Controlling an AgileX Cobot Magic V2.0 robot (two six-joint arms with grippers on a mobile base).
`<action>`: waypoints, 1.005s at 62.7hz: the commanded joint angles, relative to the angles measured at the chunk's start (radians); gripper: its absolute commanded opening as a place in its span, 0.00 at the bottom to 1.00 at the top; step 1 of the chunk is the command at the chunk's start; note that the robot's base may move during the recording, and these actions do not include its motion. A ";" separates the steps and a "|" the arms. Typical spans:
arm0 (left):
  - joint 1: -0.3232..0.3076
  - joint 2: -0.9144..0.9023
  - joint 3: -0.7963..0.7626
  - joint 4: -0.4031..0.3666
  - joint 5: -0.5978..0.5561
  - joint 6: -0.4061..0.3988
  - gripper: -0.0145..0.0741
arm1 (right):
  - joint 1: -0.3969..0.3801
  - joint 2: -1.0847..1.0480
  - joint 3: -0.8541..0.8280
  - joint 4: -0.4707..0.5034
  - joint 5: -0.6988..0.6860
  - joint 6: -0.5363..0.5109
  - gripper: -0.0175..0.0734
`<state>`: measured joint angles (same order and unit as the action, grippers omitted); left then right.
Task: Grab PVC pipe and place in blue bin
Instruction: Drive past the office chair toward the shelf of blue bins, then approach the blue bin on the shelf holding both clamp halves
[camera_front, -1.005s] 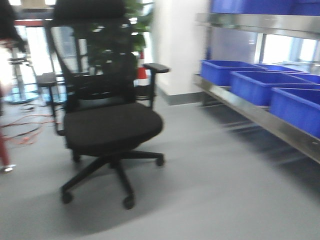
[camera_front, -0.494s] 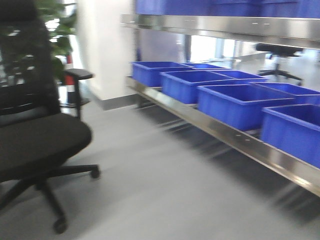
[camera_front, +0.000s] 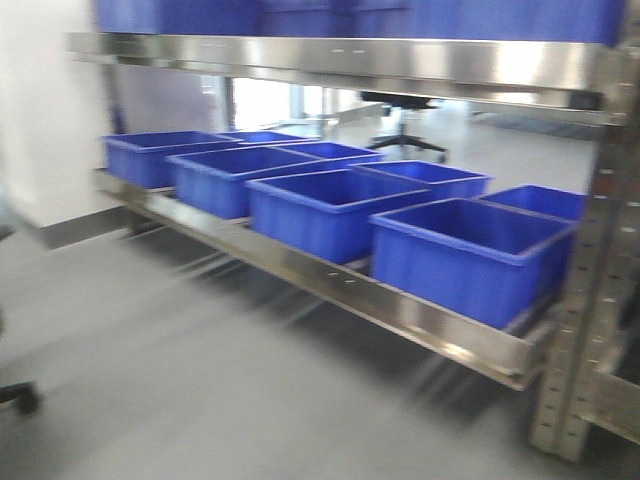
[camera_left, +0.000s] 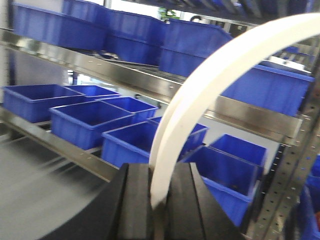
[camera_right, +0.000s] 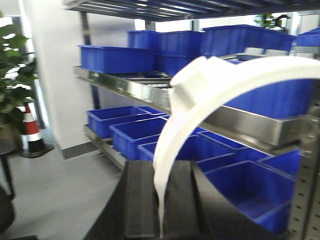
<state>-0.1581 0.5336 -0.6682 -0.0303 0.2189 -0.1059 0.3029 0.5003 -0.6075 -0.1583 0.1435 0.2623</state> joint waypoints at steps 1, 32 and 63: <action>-0.003 -0.008 -0.002 0.000 -0.027 -0.004 0.04 | 0.000 -0.004 0.003 -0.012 -0.026 -0.001 0.01; -0.003 -0.008 -0.002 0.000 -0.027 -0.004 0.04 | 0.000 -0.004 0.003 -0.012 -0.026 -0.001 0.01; -0.003 -0.008 -0.002 0.000 -0.027 -0.004 0.04 | 0.000 -0.004 0.003 -0.012 -0.026 -0.001 0.01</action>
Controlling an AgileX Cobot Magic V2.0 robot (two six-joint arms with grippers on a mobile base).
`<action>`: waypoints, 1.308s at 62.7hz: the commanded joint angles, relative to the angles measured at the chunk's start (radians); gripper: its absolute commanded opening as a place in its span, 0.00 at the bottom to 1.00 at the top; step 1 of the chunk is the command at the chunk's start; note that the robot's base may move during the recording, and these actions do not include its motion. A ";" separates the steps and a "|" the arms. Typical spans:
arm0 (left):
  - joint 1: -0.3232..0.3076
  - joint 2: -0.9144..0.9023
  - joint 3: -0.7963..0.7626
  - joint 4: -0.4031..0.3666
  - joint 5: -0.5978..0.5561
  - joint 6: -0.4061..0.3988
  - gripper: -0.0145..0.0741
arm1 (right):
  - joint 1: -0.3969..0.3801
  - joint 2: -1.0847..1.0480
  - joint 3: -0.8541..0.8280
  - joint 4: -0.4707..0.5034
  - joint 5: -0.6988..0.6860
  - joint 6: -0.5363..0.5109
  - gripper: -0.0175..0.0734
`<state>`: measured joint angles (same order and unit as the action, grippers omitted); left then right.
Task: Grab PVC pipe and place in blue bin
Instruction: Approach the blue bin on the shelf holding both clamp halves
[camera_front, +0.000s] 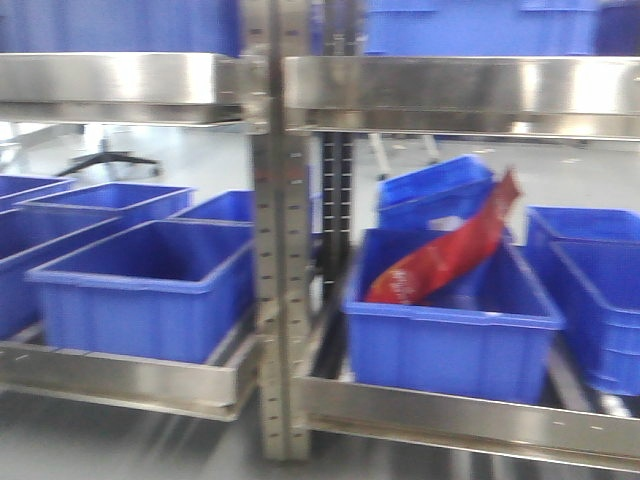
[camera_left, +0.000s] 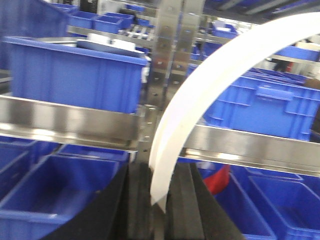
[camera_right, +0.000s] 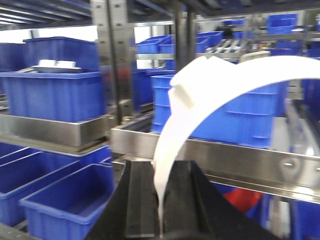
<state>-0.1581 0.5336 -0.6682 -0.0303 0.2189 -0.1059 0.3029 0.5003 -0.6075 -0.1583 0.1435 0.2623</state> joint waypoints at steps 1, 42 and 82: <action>-0.003 -0.008 -0.002 0.000 -0.027 -0.004 0.04 | 0.000 -0.004 0.003 -0.012 -0.026 -0.001 0.01; -0.003 -0.008 -0.002 0.000 -0.027 -0.004 0.04 | 0.000 -0.004 0.003 -0.012 -0.026 -0.001 0.01; -0.003 -0.008 -0.002 0.000 -0.027 -0.004 0.04 | 0.000 -0.004 0.003 -0.012 -0.026 -0.001 0.01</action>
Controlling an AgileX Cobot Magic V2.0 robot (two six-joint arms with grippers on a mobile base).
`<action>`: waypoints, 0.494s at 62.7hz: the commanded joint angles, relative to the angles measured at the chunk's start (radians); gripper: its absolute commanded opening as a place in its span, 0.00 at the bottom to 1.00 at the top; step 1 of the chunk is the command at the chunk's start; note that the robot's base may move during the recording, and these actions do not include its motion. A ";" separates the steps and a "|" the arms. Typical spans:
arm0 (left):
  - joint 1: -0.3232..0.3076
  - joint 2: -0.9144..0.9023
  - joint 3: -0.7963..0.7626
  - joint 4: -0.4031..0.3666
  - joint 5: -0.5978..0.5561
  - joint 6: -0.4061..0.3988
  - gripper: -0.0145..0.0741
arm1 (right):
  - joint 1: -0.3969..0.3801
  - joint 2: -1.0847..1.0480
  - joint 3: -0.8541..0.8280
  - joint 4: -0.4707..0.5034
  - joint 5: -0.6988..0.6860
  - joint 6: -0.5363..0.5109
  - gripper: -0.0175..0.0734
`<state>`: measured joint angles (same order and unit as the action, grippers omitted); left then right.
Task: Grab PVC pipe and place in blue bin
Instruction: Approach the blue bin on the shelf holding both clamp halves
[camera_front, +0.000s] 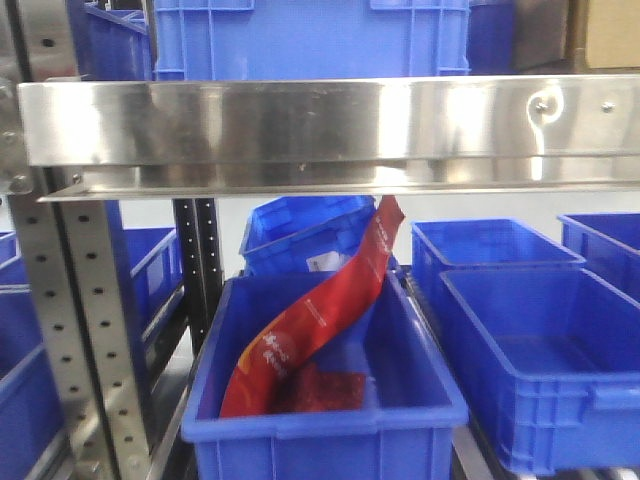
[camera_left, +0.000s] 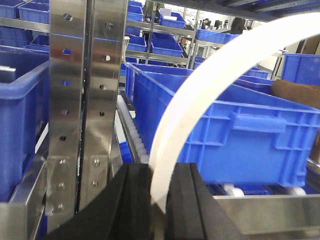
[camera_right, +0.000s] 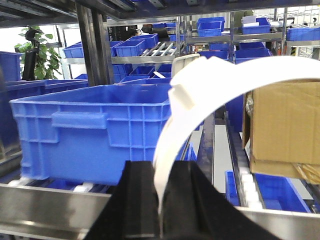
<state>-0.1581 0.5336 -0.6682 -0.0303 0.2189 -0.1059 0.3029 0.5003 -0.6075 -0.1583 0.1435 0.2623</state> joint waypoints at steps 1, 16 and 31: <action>-0.003 -0.008 -0.002 0.000 -0.027 -0.004 0.04 | 0.000 -0.004 0.003 -0.012 -0.026 -0.001 0.01; -0.003 -0.008 -0.002 0.000 -0.027 -0.004 0.04 | 0.000 -0.004 0.003 -0.012 -0.026 -0.001 0.01; -0.003 -0.008 -0.002 0.000 -0.027 -0.004 0.04 | 0.000 -0.004 0.003 -0.012 -0.026 -0.001 0.01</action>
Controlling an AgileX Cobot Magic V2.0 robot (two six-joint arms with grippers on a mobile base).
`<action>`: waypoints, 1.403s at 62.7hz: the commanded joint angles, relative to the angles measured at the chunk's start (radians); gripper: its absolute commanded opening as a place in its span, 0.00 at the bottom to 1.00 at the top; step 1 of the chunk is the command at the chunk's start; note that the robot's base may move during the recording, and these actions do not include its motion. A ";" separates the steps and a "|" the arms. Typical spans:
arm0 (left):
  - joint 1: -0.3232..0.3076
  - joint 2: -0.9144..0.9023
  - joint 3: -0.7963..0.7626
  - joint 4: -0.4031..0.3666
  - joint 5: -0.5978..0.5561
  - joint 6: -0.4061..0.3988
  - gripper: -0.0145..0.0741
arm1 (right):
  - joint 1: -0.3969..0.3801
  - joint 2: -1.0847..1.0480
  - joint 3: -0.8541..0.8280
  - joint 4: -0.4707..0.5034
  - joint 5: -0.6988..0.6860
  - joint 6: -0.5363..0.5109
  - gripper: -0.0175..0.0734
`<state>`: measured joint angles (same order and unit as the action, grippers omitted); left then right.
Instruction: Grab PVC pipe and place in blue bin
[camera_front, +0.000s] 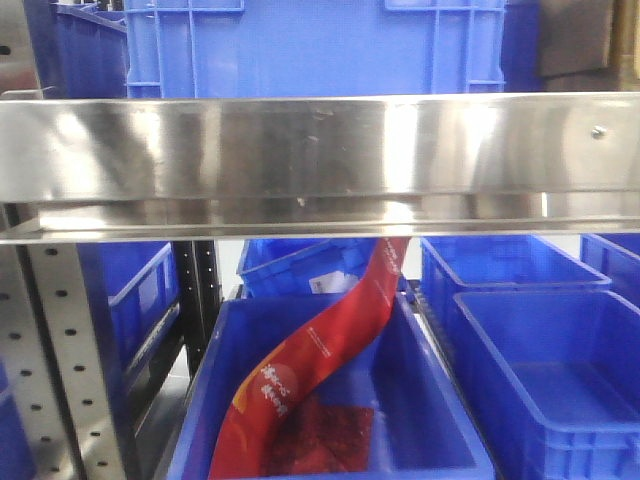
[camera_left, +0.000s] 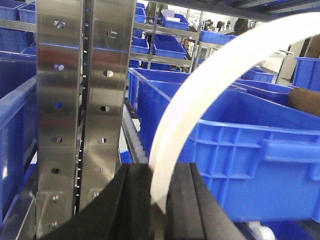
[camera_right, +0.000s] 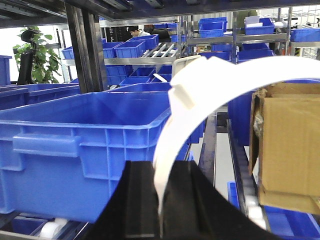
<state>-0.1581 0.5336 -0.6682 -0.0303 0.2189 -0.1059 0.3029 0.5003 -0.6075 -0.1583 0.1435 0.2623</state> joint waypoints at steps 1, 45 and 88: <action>-0.003 -0.008 -0.002 0.000 -0.027 -0.004 0.04 | 0.000 -0.004 0.003 -0.012 -0.026 -0.001 0.01; -0.003 -0.008 -0.002 0.000 -0.027 -0.004 0.04 | 0.000 -0.004 0.003 -0.012 -0.026 -0.001 0.01; -0.003 -0.008 -0.002 0.000 -0.027 -0.004 0.04 | 0.000 -0.004 0.003 -0.012 -0.026 -0.001 0.01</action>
<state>-0.1581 0.5336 -0.6682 -0.0303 0.2189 -0.1059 0.3029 0.5003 -0.6075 -0.1583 0.1435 0.2623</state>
